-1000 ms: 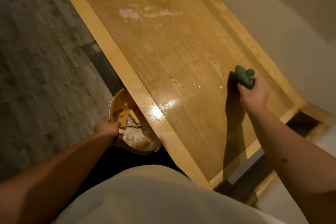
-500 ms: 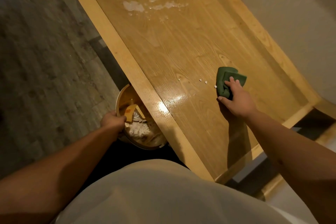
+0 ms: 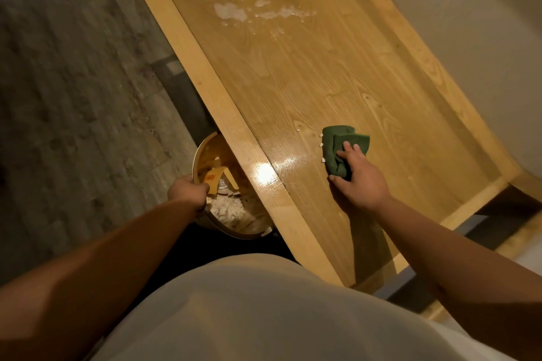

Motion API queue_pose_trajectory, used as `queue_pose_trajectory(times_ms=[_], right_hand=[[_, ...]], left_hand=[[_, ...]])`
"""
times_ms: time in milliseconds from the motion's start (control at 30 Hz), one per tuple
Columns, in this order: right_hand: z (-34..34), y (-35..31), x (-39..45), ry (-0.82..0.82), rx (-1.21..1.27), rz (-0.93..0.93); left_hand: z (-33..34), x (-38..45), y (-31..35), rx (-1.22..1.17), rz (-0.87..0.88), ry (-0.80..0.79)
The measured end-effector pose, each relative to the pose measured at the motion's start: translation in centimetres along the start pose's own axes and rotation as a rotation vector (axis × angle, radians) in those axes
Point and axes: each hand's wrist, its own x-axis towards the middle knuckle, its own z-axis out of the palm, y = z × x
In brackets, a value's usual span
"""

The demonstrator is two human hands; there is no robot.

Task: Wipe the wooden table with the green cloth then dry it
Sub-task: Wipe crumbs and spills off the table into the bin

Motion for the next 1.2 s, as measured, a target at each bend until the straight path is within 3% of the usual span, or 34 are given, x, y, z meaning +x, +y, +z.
queue_pose_trajectory(times_ms=[800,1033,1200], right_hand=[[8.1,-11.5,-1.2,-0.142,-0.082,-0.358],[8.8,-13.0,-0.9,-0.195,-0.167,-0.501],[8.1,-13.1,-0.7,-0.204,-0.152,-0.503]], left_hand=[[-0.5,0.2,-0.9,-0.018,0.044,0.010],[-0.5,0.2,-0.8,0.015,0.064,0.023],[-0.5,0.4,-0.9,0.021,0.060,0.013]])
